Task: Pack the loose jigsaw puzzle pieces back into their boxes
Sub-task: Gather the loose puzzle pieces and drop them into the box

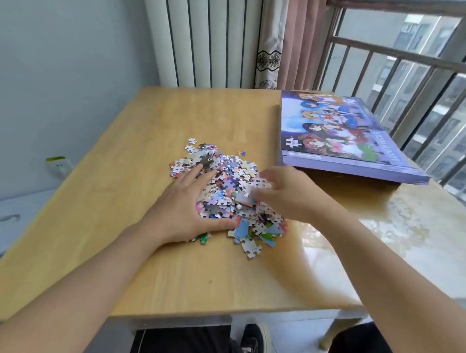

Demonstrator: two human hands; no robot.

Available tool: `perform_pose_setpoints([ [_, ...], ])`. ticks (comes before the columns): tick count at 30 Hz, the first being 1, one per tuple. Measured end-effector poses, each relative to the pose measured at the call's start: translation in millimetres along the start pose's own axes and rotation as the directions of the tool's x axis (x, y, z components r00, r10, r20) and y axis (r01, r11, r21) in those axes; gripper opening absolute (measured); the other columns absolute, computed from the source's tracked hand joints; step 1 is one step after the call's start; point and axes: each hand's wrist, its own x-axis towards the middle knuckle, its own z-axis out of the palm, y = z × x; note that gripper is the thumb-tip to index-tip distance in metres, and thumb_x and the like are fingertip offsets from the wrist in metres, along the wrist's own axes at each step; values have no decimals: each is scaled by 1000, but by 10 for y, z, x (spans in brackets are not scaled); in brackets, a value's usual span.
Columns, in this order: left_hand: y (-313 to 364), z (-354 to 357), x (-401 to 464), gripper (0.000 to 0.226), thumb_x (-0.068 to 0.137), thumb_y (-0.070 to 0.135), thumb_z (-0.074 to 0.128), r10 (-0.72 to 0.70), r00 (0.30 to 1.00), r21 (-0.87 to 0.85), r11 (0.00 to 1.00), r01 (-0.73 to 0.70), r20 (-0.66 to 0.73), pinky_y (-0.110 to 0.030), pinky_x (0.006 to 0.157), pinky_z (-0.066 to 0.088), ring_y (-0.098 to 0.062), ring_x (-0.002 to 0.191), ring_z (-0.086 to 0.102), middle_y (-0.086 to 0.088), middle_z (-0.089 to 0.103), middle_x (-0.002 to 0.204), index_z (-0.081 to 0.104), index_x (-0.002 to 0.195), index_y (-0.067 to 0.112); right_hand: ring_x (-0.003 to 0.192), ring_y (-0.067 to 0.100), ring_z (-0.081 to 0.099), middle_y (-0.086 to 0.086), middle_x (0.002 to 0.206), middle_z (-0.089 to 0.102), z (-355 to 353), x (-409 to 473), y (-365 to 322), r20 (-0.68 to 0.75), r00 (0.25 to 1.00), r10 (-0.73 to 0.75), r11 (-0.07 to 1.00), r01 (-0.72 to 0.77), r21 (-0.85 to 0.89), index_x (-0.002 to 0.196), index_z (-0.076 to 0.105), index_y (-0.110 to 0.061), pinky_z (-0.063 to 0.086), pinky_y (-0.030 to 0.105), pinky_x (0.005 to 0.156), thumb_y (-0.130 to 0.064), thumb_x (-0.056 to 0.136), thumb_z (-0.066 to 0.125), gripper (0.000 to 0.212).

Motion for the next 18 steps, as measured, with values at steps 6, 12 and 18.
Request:
perform_pose_setpoints([
  [6, 90, 85, 33, 113, 61, 89, 57, 0, 1000, 3, 1000, 1, -29, -39, 119, 26, -11, 152, 11, 14, 3, 166, 17, 155, 43, 90, 17, 60, 2, 102, 64, 34, -143, -218, 139, 981, 135, 991, -133, -19, 106, 64, -12, 51, 34, 74, -73, 50, 84, 85],
  [12, 256, 156, 44, 112, 64, 91, 48, 18, 1000, 3, 1000, -18, -4, -40, 120, 24, -13, 152, 10, 13, 0, 166, 13, 157, 40, 53, 19, 41, 4, 62, 43, 64, 77, -320, 173, 954, 245, 932, -280, 229, 74, 57, -12, 33, 25, 52, -40, 66, 92, 46],
  [18, 288, 178, 91, 109, 70, 90, 45, 27, 1000, -18, 999, -27, 0, -42, 122, 19, -9, 153, 2, 15, -2, 166, 8, 158, 36, 80, 31, 66, 19, 86, 67, 30, 188, -330, 257, 937, 238, 870, -323, 372, 95, 67, 1, 55, 37, 68, -40, 53, 95, 65],
])
